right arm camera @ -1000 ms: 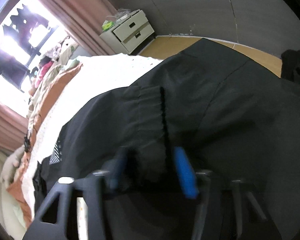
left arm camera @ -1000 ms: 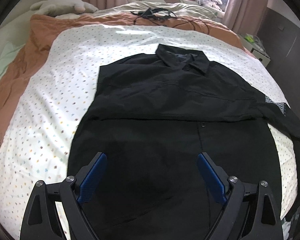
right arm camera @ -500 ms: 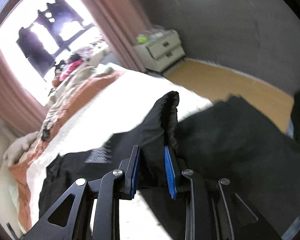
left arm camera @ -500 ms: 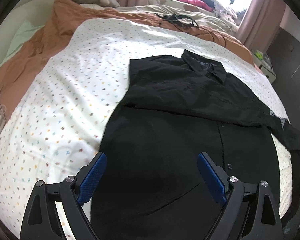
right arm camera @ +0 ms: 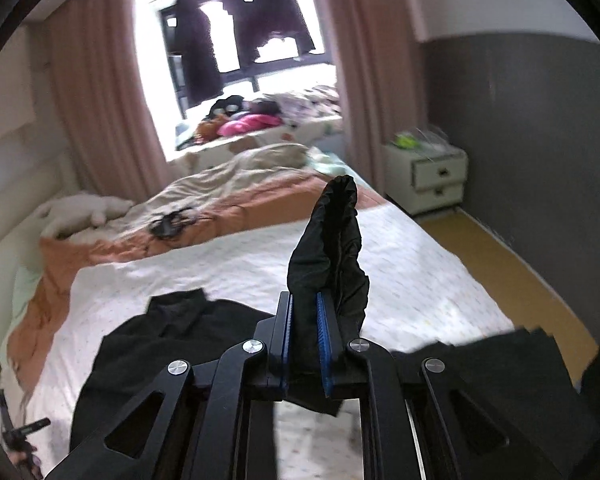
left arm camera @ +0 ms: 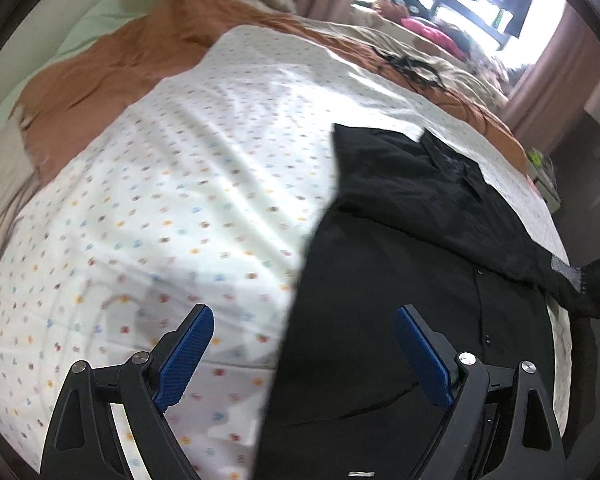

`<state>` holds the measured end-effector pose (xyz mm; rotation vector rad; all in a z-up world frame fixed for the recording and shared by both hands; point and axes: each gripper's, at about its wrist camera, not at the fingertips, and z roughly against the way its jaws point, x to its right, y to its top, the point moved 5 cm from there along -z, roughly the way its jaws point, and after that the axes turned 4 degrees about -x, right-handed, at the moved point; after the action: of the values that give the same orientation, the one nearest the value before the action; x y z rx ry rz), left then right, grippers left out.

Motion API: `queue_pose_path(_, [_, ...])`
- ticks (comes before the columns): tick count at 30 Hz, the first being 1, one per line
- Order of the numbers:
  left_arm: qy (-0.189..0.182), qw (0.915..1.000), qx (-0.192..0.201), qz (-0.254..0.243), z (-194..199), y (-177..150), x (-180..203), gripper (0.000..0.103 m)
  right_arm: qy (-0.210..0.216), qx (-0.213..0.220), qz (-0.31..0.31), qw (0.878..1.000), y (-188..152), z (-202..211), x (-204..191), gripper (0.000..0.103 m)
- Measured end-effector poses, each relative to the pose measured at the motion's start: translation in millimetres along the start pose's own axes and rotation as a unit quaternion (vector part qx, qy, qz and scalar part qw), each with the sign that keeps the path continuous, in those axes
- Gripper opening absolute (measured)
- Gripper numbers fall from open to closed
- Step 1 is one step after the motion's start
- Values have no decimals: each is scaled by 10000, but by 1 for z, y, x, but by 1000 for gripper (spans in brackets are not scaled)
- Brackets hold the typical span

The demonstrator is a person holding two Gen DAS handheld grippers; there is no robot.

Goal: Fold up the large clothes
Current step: 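Fold the held sleeve over the shirt body with the right gripper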

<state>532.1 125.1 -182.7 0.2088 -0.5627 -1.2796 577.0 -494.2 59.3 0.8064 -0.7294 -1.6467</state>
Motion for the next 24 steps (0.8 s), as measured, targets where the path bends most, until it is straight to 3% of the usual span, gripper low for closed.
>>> queue_pose_path(12, [-9, 9985, 16, 555, -3, -8, -68, 92, 587, 66, 957, 9937, 23, -6, -167, 12])
queue_pose_path(24, [-34, 9973, 74, 735, 3, -10, -111, 92, 1042, -369, 1465, 9830, -13, -57, -288, 12])
